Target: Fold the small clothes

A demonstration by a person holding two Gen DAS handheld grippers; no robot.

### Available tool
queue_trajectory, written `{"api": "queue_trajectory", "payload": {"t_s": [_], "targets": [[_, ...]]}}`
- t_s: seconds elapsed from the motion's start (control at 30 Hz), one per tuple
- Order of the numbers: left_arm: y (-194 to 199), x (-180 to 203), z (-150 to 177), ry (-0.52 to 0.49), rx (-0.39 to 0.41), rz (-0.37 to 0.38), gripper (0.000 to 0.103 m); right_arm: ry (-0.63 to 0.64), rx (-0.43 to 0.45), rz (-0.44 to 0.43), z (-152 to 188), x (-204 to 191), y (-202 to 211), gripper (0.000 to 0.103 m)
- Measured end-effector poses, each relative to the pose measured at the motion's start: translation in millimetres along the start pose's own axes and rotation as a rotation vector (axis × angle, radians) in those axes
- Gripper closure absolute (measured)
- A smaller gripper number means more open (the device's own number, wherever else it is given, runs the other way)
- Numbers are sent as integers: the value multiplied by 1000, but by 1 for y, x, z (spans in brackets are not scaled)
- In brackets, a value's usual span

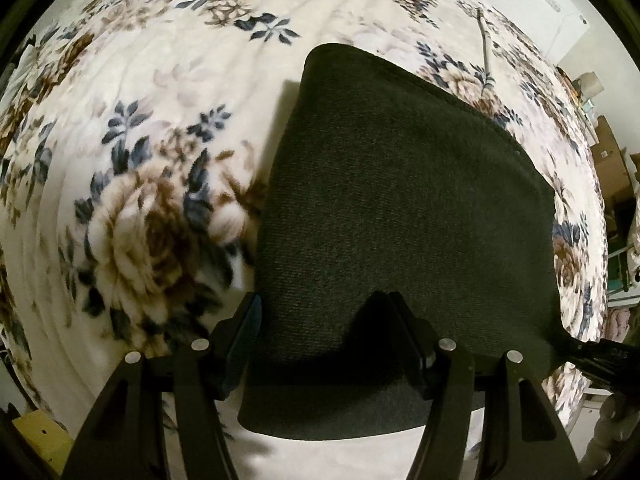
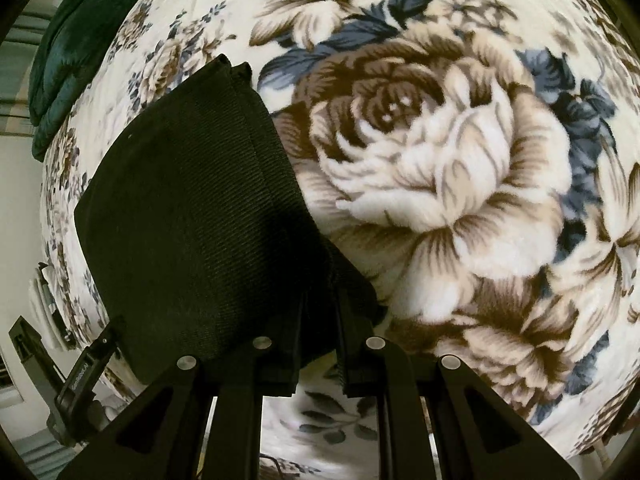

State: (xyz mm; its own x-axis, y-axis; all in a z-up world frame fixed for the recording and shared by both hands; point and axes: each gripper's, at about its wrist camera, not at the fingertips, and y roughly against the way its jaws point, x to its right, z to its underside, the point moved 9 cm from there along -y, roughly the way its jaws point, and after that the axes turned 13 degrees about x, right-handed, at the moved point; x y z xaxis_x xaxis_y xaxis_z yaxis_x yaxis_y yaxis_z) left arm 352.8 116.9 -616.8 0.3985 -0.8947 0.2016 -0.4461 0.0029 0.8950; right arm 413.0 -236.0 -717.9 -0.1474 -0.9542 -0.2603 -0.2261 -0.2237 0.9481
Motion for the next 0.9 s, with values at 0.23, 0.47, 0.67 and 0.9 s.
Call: {"api": "queue_trajectory", "payload": {"t_s": [0.23, 0.47, 0.67, 0.9], "targets": [[-26, -8, -4, 38, -33, 66, 26, 69, -26, 1, -1, -4, -4, 70], [-63, -14, -10, 194, -137, 238, 0, 62, -63, -97, -11, -10, -9, 38], [-65, -16, -11, 270, -122, 276, 0, 85, -60, -225, -35, -23, -20, 25], [-60, -15, -26, 373, -65, 331, 0, 21, -174, -476, -59, -46, -76, 22]]}}
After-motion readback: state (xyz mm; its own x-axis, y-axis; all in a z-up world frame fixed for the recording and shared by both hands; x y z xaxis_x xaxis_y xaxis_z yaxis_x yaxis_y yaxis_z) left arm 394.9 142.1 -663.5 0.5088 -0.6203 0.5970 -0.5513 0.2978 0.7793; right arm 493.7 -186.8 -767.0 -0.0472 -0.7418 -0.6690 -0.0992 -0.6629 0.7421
